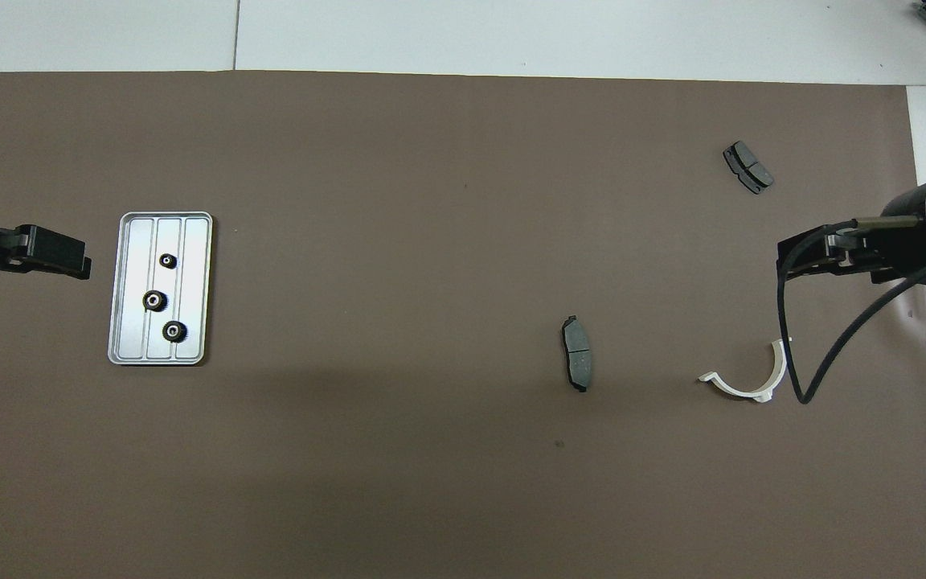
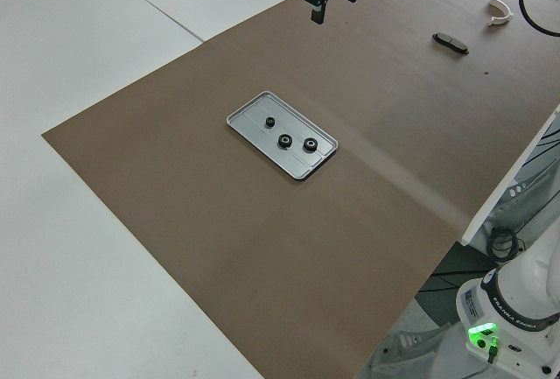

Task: Pick bearing gear from pile to tray

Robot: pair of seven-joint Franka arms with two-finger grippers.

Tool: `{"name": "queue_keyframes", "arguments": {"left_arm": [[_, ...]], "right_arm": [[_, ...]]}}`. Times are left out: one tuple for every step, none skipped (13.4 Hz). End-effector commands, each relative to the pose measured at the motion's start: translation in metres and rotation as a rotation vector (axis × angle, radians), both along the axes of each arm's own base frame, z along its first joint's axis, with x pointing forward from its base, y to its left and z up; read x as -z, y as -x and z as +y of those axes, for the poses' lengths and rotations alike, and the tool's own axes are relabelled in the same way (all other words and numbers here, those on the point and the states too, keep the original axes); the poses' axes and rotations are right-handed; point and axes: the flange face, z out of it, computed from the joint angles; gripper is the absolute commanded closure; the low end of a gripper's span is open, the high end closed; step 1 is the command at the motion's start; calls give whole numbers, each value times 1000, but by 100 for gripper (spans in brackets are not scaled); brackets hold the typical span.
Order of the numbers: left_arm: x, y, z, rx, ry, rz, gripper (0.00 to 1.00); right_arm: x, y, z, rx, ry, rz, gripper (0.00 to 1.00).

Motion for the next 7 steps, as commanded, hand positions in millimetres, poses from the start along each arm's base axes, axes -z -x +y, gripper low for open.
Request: {"name": "queue_keyframes", "arguments": {"left_arm": [[-1, 7, -2, 15, 15, -21, 0], [-1, 7, -2, 16, 15, -21, 0], [-1, 8, -2, 16, 15, -20, 0], [-1, 8, -2, 16, 15, -20, 0], [-1, 8, -2, 15, 15, -20, 0], [-1, 8, -2, 15, 15, -20, 0], [-1, 8, -4, 16, 15, -20, 0]], "right_arm": [[-4, 8, -16, 29, -21, 3, 0], [-3, 10, -20, 37, -20, 12, 0], [-3, 9, -25, 45, -20, 12, 0], [-4, 10, -32, 51, -21, 14, 0], [-4, 10, -35, 42, -21, 12, 0], [-4, 10, -39, 37, -22, 10, 0], [-4, 10, -46, 32, -23, 12, 0]]}}
